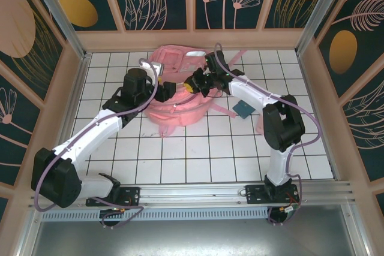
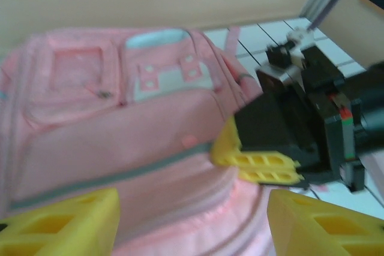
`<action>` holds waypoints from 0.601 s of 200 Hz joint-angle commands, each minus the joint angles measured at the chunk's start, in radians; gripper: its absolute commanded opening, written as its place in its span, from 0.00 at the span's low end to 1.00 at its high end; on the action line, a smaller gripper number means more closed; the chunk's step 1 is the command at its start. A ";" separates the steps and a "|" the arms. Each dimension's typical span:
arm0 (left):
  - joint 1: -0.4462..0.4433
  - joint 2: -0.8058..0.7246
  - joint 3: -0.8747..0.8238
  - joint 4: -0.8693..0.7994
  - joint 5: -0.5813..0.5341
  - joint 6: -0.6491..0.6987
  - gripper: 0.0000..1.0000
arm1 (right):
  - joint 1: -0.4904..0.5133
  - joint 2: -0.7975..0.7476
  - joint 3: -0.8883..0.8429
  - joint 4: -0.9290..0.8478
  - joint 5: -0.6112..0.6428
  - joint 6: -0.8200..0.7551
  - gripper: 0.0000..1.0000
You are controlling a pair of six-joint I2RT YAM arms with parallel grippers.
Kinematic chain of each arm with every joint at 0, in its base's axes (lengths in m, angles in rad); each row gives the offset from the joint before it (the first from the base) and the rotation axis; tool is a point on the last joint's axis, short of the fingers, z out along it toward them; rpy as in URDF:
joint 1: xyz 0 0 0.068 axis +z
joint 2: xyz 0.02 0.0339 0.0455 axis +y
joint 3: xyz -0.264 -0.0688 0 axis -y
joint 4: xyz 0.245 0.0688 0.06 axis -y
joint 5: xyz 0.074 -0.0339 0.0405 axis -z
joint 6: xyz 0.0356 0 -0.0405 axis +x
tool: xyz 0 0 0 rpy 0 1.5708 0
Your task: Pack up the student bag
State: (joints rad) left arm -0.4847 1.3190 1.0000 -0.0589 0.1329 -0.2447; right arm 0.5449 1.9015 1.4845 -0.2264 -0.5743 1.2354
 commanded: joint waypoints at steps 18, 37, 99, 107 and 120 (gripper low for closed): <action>-0.003 0.076 -0.022 -0.186 0.109 -0.153 0.59 | 0.008 -0.021 -0.001 0.127 -0.078 0.016 0.03; -0.003 0.125 -0.022 -0.210 0.141 -0.157 0.54 | 0.007 -0.020 0.000 0.117 -0.077 0.012 0.03; -0.003 0.207 -0.021 -0.183 0.211 -0.125 0.33 | 0.008 -0.019 0.004 0.097 -0.076 -0.002 0.03; -0.003 0.217 -0.022 -0.182 0.208 -0.119 0.30 | 0.008 -0.019 0.003 0.097 -0.076 -0.003 0.03; -0.003 0.226 -0.021 -0.183 0.196 -0.114 0.27 | 0.008 -0.018 0.002 0.095 -0.076 -0.004 0.03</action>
State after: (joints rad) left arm -0.4847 1.5173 0.9813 -0.2424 0.3145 -0.3748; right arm 0.5449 1.9015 1.4765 -0.2131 -0.5846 1.2373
